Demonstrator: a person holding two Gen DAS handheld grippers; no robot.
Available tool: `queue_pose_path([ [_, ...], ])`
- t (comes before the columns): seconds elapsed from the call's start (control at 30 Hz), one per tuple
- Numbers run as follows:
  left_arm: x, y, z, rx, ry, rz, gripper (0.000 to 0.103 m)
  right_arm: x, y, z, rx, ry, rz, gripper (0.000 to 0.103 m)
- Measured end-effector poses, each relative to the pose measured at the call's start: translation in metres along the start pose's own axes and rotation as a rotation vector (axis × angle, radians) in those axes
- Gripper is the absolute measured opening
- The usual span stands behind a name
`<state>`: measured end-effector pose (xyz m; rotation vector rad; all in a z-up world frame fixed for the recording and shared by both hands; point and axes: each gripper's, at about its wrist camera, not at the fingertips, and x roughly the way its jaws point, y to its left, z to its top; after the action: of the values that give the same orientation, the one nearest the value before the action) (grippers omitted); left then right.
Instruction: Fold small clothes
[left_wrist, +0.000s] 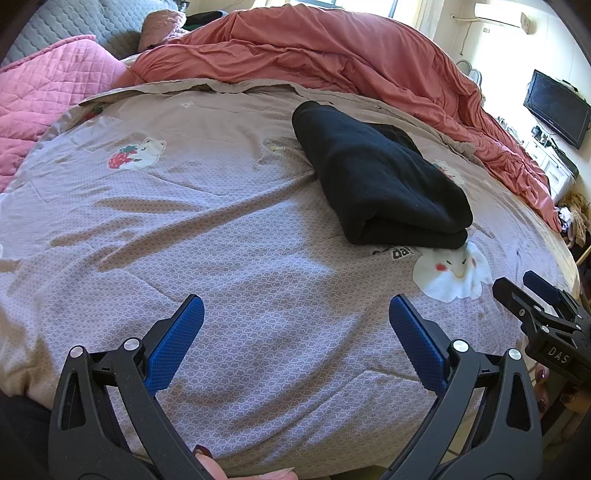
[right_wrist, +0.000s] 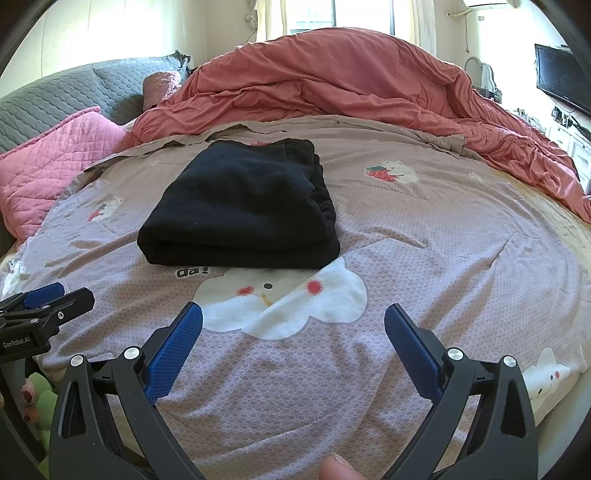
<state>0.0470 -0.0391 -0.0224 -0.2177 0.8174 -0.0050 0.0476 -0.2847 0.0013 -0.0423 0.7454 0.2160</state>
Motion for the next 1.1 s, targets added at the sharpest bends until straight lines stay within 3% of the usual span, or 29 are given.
queue_pose_path([
  [1.1, 0.0010, 0.0024, -0.0004, -0.005, 0.007, -0.007, 0.094, -0.0007, 0.0014, -0.0013, 0.005, 0.019, -0.033, 0.098],
])
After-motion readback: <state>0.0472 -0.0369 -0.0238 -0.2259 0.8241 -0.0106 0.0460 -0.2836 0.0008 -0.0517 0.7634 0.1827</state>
